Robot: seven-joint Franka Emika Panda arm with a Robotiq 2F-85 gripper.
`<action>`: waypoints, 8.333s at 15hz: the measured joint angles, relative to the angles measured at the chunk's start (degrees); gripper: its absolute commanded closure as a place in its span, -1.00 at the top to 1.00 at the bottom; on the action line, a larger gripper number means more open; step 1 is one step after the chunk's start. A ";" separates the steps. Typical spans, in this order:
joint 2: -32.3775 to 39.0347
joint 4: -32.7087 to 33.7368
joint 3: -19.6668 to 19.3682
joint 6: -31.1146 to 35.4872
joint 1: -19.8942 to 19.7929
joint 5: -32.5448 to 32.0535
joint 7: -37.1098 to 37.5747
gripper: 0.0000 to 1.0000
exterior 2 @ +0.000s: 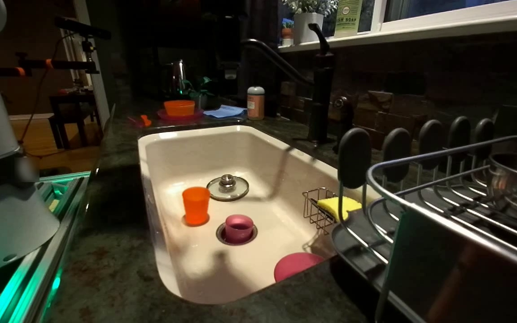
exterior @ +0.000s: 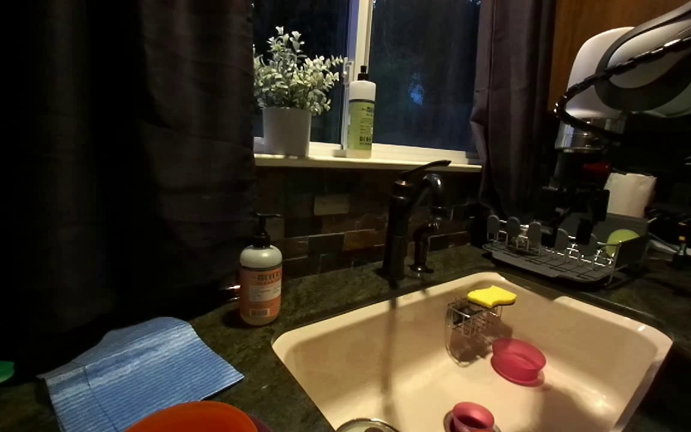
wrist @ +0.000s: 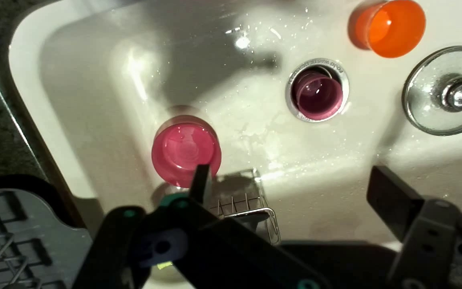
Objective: Remove the pink cup from the sink and put it in the drying rack
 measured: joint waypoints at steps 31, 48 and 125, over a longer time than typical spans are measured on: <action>42.78 -0.12 -2.49 31.76 3.99 -24.68 2.50 1.00; 58.73 2.37 -4.33 58.42 2.16 -29.96 12.02 1.00; 57.37 6.92 -18.65 57.72 36.26 4.20 6.85 -0.97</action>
